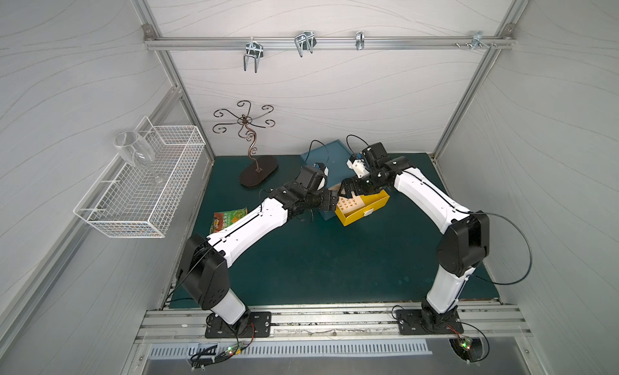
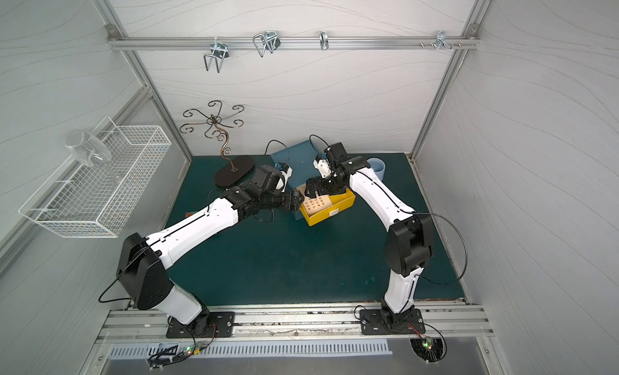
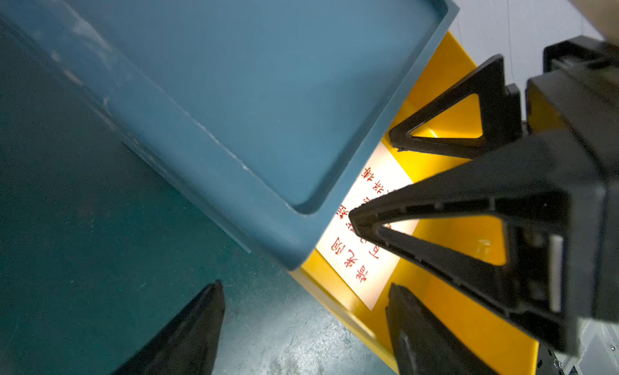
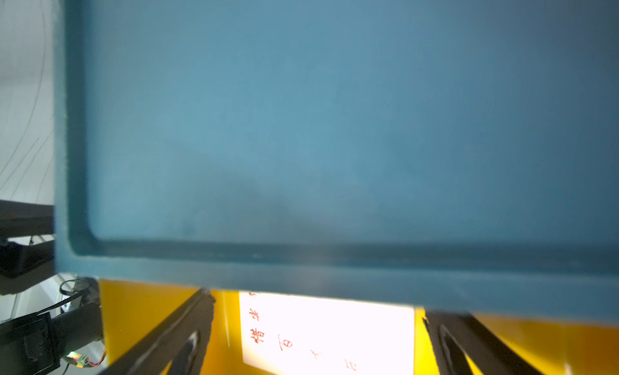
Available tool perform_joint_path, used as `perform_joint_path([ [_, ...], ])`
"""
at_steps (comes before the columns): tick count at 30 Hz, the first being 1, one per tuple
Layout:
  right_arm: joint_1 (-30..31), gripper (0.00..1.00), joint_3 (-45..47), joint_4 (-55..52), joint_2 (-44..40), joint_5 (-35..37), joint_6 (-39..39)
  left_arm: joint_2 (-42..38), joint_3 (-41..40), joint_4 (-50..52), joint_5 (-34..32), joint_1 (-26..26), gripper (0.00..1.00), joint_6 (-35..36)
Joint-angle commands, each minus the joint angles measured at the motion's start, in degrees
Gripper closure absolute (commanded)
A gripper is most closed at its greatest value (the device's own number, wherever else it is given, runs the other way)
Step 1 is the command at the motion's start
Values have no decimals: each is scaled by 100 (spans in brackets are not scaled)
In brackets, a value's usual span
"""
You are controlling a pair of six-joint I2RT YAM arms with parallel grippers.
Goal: Take the postcards out of the drawer
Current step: Pick up the postcard from the drawer.
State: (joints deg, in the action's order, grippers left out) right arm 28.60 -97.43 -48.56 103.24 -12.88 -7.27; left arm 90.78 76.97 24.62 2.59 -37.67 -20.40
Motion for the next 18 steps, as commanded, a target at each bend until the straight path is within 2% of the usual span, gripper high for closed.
perform_joint_path([
  [1,-21,1,-66,-152,-238,376,3,88,209,112,16,-38,19,11],
  [5,-21,1,-93,-243,-126,499,39,97,238,117,13,-36,18,19],
  [18,117,1,13,-339,179,-207,133,158,326,142,47,-35,18,34],
])
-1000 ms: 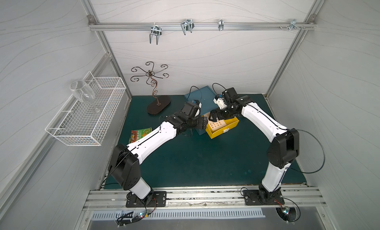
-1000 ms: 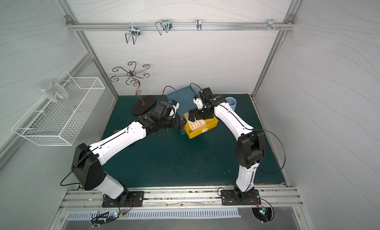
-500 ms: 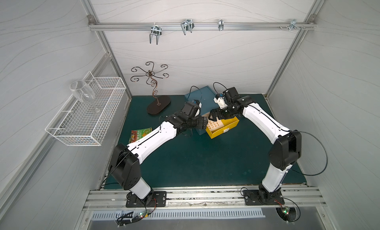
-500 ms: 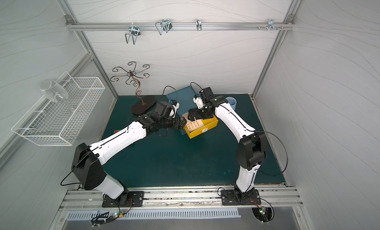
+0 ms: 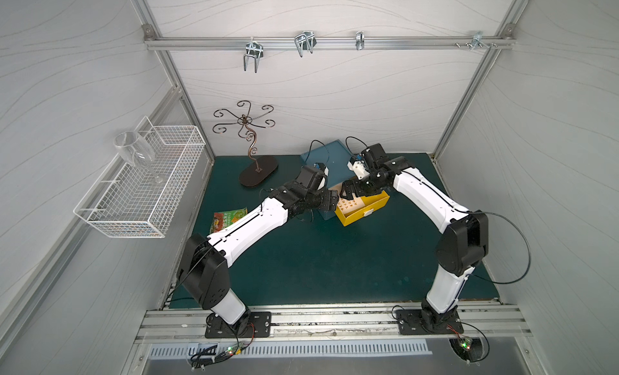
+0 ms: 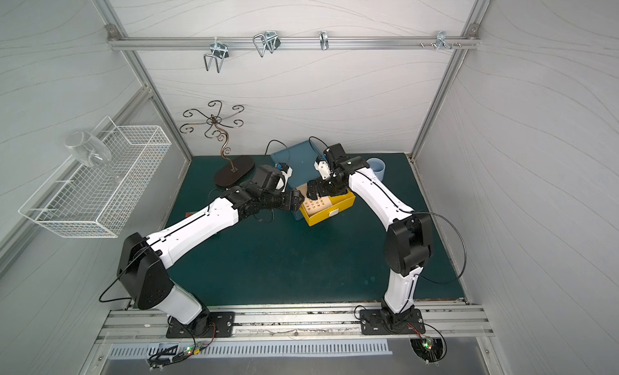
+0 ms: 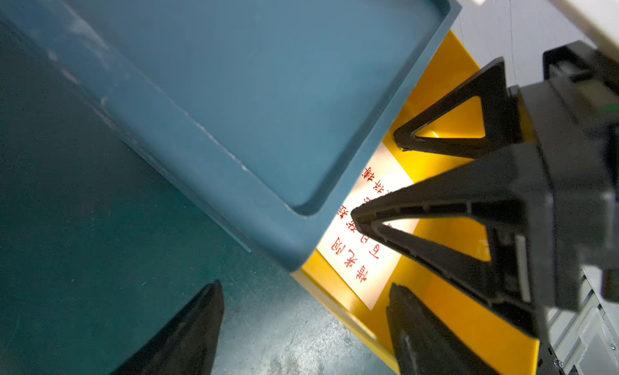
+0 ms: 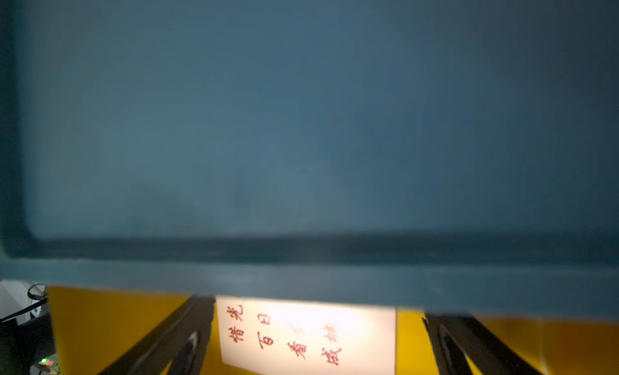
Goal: Take the postcards out of the drawer
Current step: Pick up the postcard from the drawer.
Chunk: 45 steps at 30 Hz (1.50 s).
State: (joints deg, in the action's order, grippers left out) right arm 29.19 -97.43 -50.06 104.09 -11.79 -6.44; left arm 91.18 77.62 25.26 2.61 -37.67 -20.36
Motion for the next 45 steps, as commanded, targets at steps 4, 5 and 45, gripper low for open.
perform_joint_path([
  [4,52,2,68,-79,94,-634,2,128,248,88,50,-36,18,25],
  [5,44,2,80,-42,87,-714,-22,127,253,93,61,-35,18,27],
  [45,-432,9,727,1416,-75,-2862,-1423,175,279,54,201,-36,17,32],
])
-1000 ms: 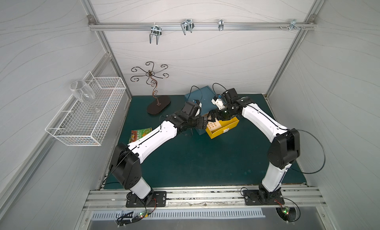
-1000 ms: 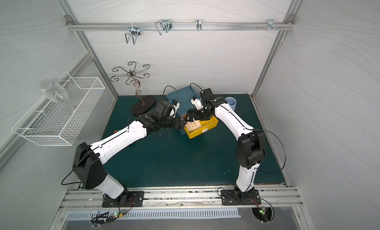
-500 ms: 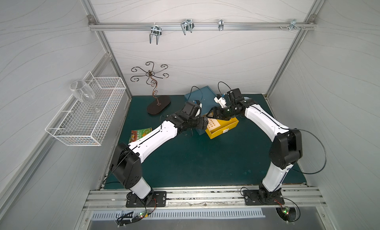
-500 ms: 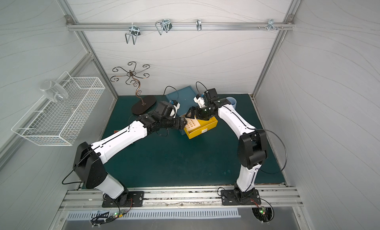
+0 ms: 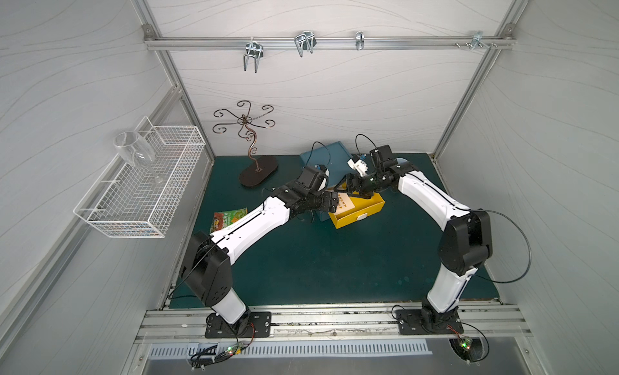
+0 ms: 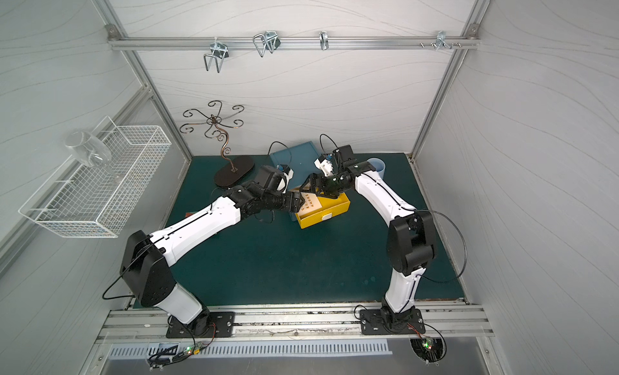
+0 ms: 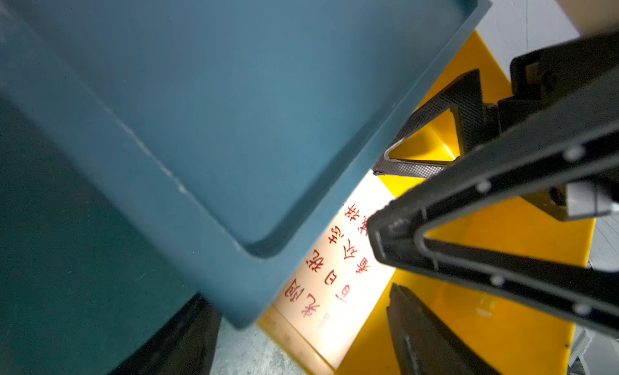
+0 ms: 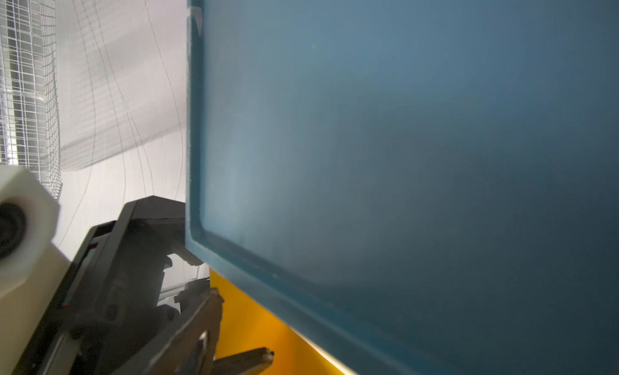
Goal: Take the postcards out of the drawer
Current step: Pick up the postcard from the drawer.
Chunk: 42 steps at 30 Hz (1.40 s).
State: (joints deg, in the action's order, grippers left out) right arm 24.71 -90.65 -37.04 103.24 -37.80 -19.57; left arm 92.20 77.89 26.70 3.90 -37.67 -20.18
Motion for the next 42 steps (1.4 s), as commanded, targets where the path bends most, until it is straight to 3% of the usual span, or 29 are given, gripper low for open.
perform_joint_path([
  [1,21,9,48,110,3,-219,-119,70,260,-97,67,-39,17,-6],
  [17,165,10,-196,-279,117,317,165,138,274,-346,85,-211,29,-354],
  [42,43,11,115,728,-109,-941,-733,188,253,-463,253,-232,30,-373],
])
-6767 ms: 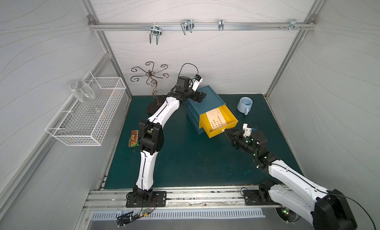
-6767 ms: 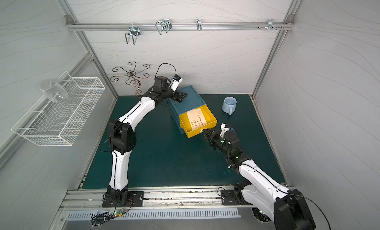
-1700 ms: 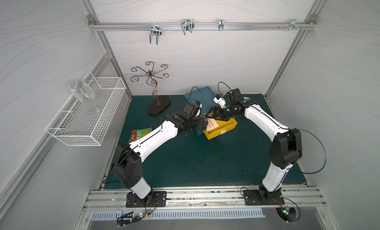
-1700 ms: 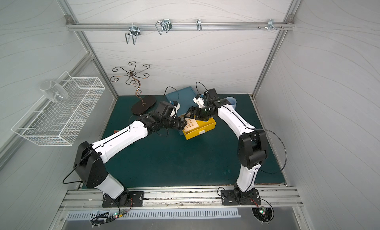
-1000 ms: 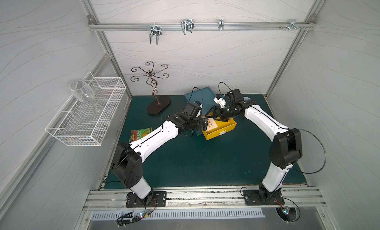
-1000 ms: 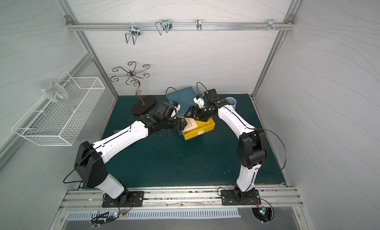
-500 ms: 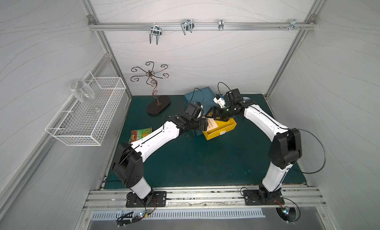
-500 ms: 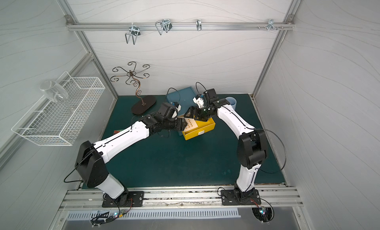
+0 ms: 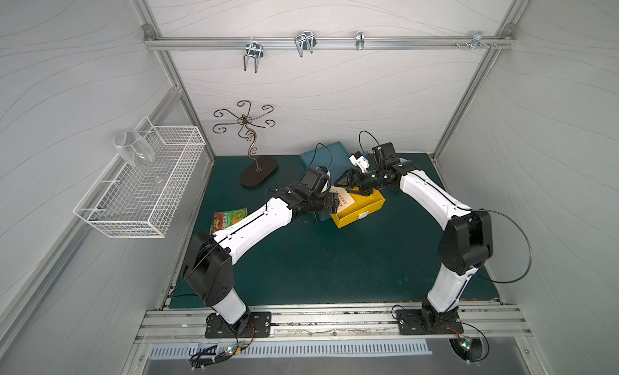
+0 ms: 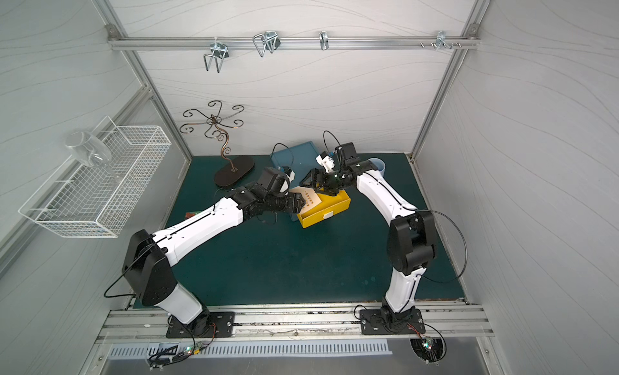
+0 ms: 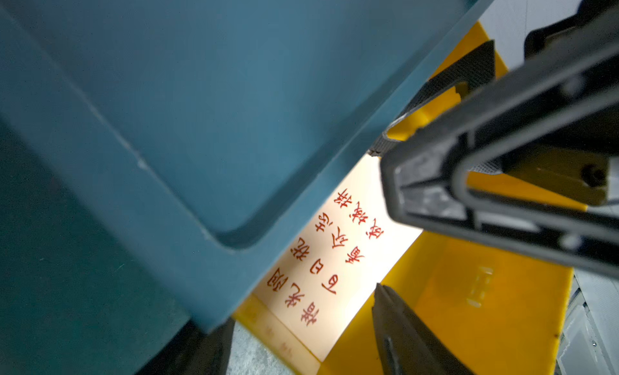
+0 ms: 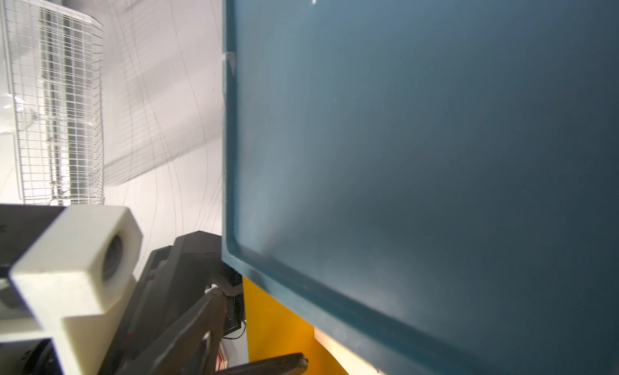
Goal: Take the postcards out of the drawer
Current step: Pick up the postcard from the drawer.
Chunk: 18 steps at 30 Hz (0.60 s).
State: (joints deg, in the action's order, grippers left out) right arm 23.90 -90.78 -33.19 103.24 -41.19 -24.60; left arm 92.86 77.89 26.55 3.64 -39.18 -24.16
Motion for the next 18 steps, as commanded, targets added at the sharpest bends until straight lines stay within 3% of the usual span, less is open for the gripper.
perform_joint_path([
  [1,124,12,165,395,-135,-608,-298,127,248,-448,279,-81,30,26],
  [18,38,15,858,1325,-688,-255,-1679,127,262,-463,280,-77,26,26],
])
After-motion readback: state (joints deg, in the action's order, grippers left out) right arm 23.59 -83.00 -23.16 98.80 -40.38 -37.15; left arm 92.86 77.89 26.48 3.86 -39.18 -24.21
